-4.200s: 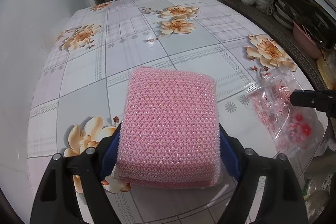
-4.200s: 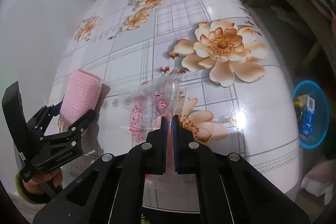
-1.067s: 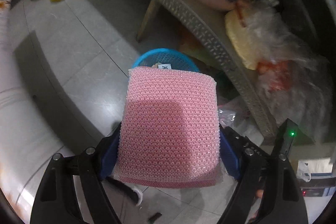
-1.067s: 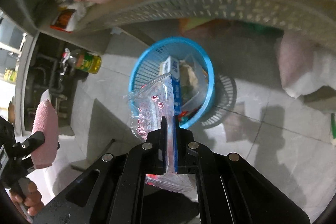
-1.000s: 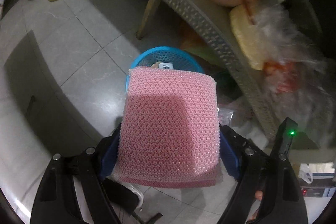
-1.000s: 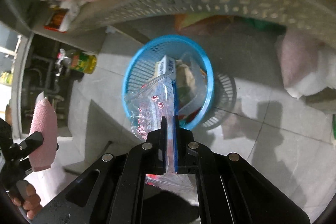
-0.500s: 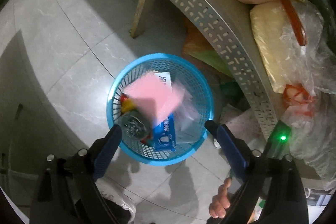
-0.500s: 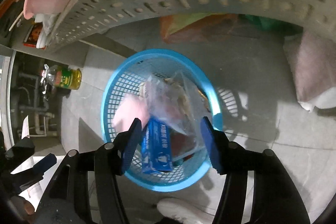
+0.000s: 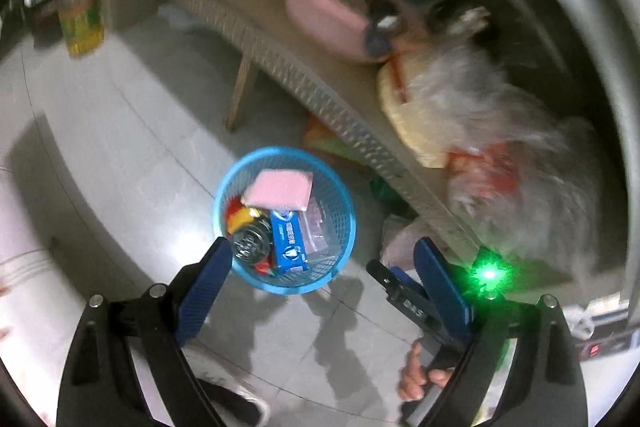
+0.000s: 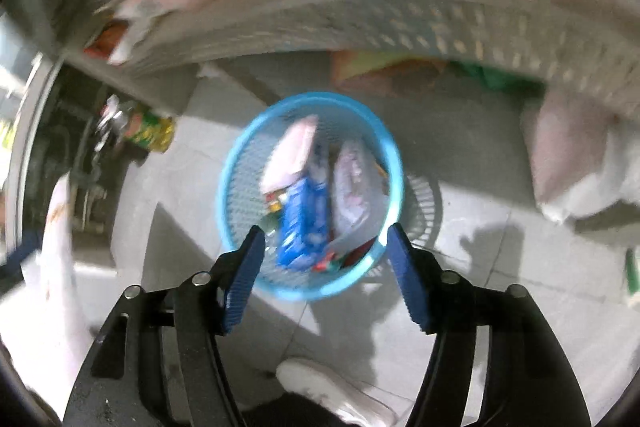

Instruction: Collect trash

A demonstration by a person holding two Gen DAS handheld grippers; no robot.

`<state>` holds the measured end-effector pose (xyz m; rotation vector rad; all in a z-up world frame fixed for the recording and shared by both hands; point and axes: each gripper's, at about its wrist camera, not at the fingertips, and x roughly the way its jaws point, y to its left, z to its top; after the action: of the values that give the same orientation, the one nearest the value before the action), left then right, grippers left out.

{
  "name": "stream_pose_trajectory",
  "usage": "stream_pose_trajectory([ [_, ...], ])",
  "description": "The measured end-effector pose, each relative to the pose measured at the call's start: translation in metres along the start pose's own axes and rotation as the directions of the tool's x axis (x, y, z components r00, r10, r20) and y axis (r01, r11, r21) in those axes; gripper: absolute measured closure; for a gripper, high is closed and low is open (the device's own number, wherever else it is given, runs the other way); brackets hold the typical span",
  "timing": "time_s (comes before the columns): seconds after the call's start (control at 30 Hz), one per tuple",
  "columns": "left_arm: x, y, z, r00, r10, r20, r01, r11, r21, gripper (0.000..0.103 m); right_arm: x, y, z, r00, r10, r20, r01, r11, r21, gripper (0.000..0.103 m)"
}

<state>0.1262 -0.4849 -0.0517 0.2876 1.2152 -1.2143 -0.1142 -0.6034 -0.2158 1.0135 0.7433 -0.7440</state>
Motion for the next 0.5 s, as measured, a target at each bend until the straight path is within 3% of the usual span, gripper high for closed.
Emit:
stream_pose_trajectory([
  [0.1,-0.058,-0.008,-0.028,0.993,0.054,0.106,-0.063,0.994,0.085,0.013,-0.051,0.033,-0.023,0.997,0.035,0.066,-0.024,0.987,-0.161,0.026],
  [0.2,-0.107,-0.008,-0.065,0.976,0.092,0.196,-0.111,0.990,0.091,0.007,-0.097,0.070,-0.047,0.991,0.061,0.121,-0.019,0.948,-0.319,0.015],
  [0.33,-0.166,-0.003,-0.123,0.929,0.170,0.328,-0.190,0.981,0.030,0.006,-0.149,0.116,-0.084,0.976,0.104,0.193,0.007,0.867,-0.499,0.008],
  [0.4,-0.192,0.002,-0.155,0.887,0.242,0.393,-0.254,0.967,-0.022,0.006,-0.164,0.135,-0.099,0.968,0.112,0.224,0.035,0.824,-0.565,0.008],
  [0.5,-0.211,0.007,-0.192,0.840,0.341,0.422,-0.330,0.938,-0.102,0.006,-0.185,0.166,-0.122,0.961,0.180,0.209,0.001,0.755,-0.655,0.008],
])
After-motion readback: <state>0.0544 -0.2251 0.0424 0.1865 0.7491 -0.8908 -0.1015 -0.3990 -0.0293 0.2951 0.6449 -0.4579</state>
